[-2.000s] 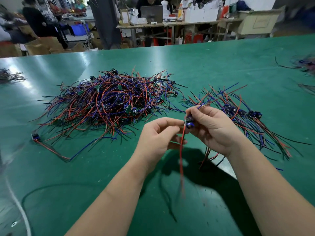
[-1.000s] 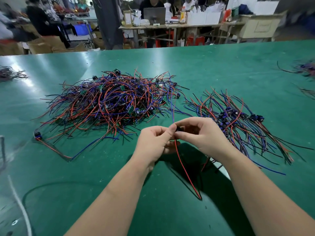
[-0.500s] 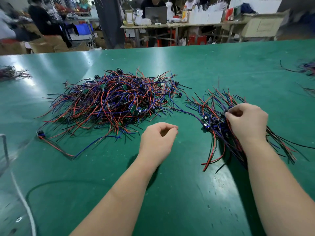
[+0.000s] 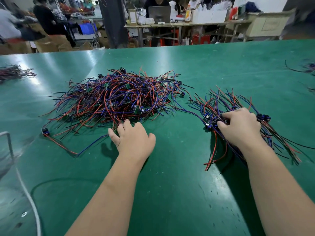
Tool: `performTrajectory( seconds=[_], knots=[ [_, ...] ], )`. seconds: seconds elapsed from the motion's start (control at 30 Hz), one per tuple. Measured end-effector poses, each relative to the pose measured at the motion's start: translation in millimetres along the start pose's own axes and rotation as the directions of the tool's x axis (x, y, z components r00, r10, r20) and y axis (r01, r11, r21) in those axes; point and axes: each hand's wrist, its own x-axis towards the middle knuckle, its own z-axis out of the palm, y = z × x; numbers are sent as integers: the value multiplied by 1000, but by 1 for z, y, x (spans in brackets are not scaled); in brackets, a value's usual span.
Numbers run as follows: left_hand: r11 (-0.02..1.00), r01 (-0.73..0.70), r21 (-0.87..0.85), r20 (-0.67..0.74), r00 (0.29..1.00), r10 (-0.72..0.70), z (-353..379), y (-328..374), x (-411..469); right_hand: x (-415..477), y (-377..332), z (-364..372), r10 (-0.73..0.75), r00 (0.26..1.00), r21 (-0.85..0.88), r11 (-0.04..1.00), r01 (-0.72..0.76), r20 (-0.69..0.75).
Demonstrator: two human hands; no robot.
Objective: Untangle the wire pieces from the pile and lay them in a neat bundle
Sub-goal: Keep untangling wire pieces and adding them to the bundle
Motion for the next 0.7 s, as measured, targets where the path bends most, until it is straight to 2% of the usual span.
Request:
performTrajectory(
  seconds=[0.13, 0.3, 0.4, 0.47, 0.53, 0.57, 0.63, 0.7],
  knots=[
    [999, -5, -33, -100, 995, 1, 1, -3, 4, -9, -9, -4, -62, 991, 190, 978, 84, -118],
    [997, -32, -77, -96, 995, 24, 0, -5, 7, -17, -22, -2, -157, 978, 284, 940, 190, -135],
    [933, -147, -329, -309, 950, 41, -7, -1, 5, -21, -26, 0, -191, 961, 342, 905, 251, -201],
    [791, -349, -503, -475, 876, 84, -14, 7, -2, -26, -32, 1, -176, 965, 464, 850, 250, -196],
    [634, -568, -525, -611, 770, 184, -20, 17, -10, -31, -40, -1, -154, 987, 696, 703, 143, -47],
    [567, -655, -500, -661, 711, 239, -22, 22, -16, -34, -44, -3, -175, 982, 816, 576, 41, 75],
    [460, -773, -436, -715, 608, 345, -22, 29, -25, -39, -50, -7, -324, 902, 943, 265, -204, 286],
    [378, -814, -442, -707, 575, 412, -20, 36, -33, -42, -51, -10, -482, 815, 930, -6, -369, 320]
  ],
)
